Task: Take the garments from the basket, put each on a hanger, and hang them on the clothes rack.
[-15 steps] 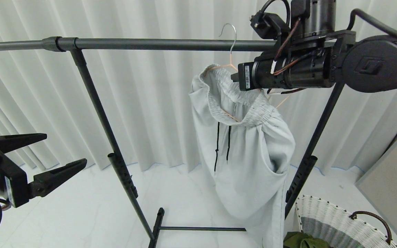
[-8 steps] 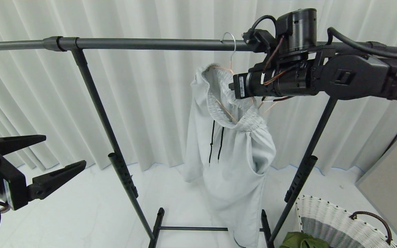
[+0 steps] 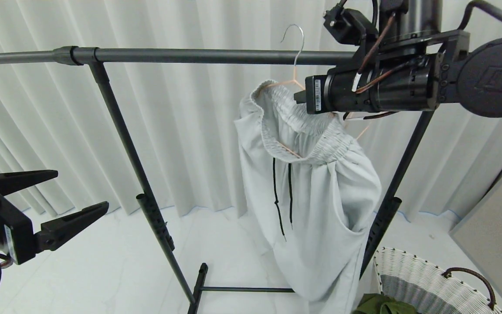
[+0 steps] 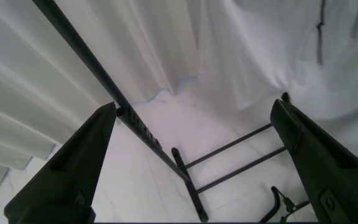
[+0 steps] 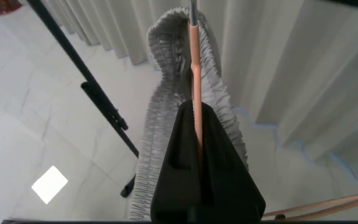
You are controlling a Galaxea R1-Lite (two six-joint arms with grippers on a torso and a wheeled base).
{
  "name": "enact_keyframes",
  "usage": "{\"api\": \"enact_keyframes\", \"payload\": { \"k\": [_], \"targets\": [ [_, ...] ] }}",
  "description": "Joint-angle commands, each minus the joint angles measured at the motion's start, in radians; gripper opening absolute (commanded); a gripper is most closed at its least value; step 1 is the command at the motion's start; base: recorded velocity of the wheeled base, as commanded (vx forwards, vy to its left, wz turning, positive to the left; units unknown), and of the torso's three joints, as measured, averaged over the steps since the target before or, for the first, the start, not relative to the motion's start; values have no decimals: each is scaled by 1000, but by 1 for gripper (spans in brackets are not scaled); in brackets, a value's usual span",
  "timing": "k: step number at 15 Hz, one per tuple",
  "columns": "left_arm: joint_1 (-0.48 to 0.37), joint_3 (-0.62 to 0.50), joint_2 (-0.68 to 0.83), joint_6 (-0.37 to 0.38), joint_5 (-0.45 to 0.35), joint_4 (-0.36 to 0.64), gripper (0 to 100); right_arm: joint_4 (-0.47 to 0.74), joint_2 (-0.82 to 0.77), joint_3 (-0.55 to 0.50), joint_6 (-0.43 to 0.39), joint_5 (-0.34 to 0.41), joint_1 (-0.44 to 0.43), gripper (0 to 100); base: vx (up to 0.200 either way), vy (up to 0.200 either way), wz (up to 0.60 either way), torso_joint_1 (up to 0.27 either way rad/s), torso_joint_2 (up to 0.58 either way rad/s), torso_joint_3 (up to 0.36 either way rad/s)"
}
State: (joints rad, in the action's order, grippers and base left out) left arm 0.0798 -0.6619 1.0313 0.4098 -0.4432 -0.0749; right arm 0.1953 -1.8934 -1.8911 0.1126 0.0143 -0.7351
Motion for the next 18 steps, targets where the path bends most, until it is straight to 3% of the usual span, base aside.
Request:
{"api": "enact_keyframes", "payload": {
  "k": [1, 9, 15, 18],
  "targets": [
    [0, -1, 4, 0, 0, 0, 100, -28, 54, 21, -2, 1, -7, 0, 0, 0, 0, 0, 0, 0],
    [2, -2, -4, -2, 1, -2, 100, -34, 93, 23, -24, 1, -20, 0, 0, 0, 0, 0, 0, 0],
    [2, -1, -5, 6, 0, -2, 100, -33, 94, 21, -28, 1, -21, 0, 200, 0, 0, 0, 2, 5],
    [0, 4, -11, 7, 0, -2, 100, -24, 96, 23, -28, 1, -23, 0, 0, 0, 0, 0, 0, 0]
  ]
}}
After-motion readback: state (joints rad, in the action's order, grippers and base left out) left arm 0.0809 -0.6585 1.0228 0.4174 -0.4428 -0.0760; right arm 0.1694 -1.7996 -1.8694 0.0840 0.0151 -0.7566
